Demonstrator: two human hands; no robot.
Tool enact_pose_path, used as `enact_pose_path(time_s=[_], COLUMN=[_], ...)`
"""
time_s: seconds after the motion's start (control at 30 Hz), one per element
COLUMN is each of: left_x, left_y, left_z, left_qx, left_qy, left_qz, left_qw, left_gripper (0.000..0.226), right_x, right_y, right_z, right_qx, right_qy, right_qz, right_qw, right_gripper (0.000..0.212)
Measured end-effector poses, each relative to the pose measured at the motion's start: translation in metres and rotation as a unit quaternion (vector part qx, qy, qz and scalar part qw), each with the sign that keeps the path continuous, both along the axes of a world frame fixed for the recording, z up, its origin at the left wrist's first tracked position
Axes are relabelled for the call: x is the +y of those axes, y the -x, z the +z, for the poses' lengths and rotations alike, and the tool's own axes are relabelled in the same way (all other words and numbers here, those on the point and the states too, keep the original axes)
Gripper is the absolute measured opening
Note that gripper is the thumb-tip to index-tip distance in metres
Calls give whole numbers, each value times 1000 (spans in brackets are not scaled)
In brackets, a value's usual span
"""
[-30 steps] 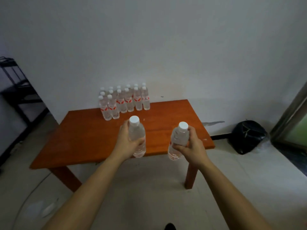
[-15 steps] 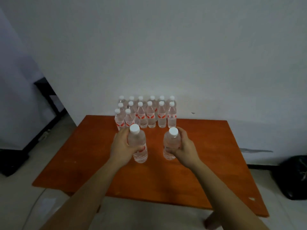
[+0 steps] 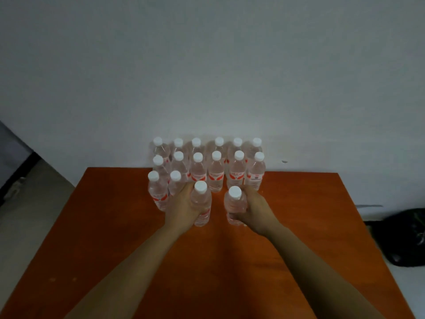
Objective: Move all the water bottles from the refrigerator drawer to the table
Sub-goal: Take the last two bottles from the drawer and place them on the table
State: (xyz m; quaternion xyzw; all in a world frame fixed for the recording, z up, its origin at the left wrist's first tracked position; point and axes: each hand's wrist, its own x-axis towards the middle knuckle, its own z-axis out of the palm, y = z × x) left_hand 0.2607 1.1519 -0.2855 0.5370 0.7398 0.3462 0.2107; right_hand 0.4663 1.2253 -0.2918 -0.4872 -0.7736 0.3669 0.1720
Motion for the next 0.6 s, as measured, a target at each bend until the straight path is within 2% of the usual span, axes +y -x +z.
enact_pose_path(time_s=[0.33, 0.5, 0.6], left_x=[76, 82, 83], left_y=[36, 35, 37], left_z=[-48, -57, -63], left_qx=[94, 45, 50], left_qy=[23, 65, 82], left_qz=[-7, 20, 23], left_qw=[995, 997, 995], left_gripper=[38, 57, 65], right_x=[75, 86, 84], right_y=[62, 75, 74], right_z=[-45, -68, -77], right_qx=[-34, 2, 3], right_qy=[3, 21, 11], right_qz=[3, 18, 15], right_qw=[999, 1000, 1000], right_gripper=[75, 83, 85])
